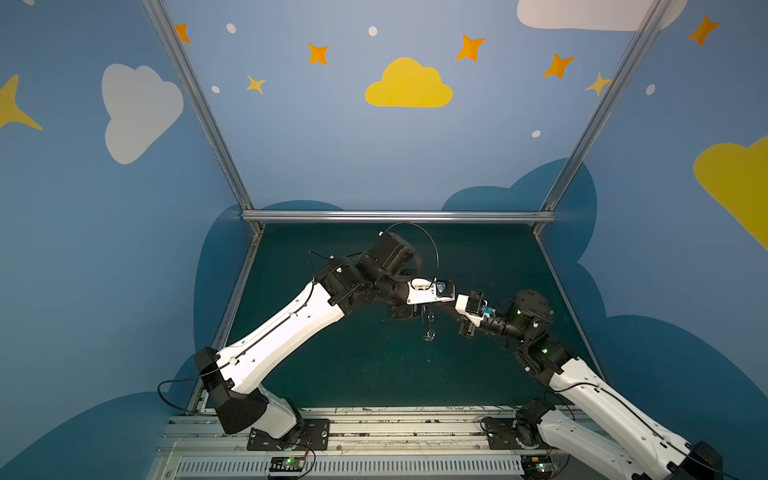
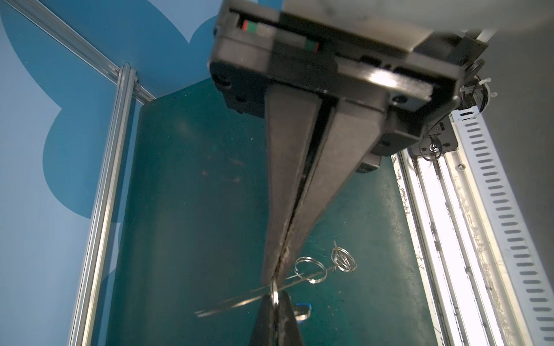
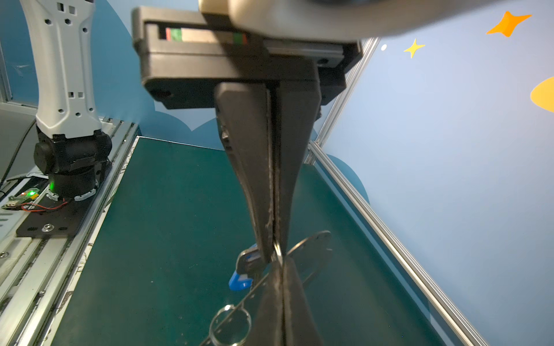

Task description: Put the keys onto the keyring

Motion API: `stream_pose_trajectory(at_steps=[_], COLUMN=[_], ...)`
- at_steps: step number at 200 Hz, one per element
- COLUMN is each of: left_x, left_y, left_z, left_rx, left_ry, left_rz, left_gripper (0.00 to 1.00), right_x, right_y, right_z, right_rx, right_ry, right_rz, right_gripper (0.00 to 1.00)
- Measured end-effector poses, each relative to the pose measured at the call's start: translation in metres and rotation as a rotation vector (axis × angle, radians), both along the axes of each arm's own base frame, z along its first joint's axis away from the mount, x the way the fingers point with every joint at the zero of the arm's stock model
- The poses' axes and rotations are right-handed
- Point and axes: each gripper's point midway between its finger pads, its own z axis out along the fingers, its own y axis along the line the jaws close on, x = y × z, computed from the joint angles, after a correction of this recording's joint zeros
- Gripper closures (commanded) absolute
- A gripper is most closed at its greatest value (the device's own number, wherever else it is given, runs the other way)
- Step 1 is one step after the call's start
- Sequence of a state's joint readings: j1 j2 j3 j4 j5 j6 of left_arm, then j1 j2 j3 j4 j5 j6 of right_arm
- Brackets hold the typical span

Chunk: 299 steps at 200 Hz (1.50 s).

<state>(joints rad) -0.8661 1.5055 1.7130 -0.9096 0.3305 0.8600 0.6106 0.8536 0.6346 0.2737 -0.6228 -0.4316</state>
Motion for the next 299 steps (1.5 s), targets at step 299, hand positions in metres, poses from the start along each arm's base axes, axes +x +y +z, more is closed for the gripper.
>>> stream_pose_trajectory(at_steps=[299], left_x=[0.016], left_y=[0.01], left_z=[0.003], left_rx=[-0.336], left_ry=[0.098], left_rz=[0.111], left_gripper=[0.75], right_x=[0.005], right_y=[0.0], right_z=[0.024], right_rx=[0.132], right_ry=[0.066], right_rz=[-0.018], right_gripper=[1.0])
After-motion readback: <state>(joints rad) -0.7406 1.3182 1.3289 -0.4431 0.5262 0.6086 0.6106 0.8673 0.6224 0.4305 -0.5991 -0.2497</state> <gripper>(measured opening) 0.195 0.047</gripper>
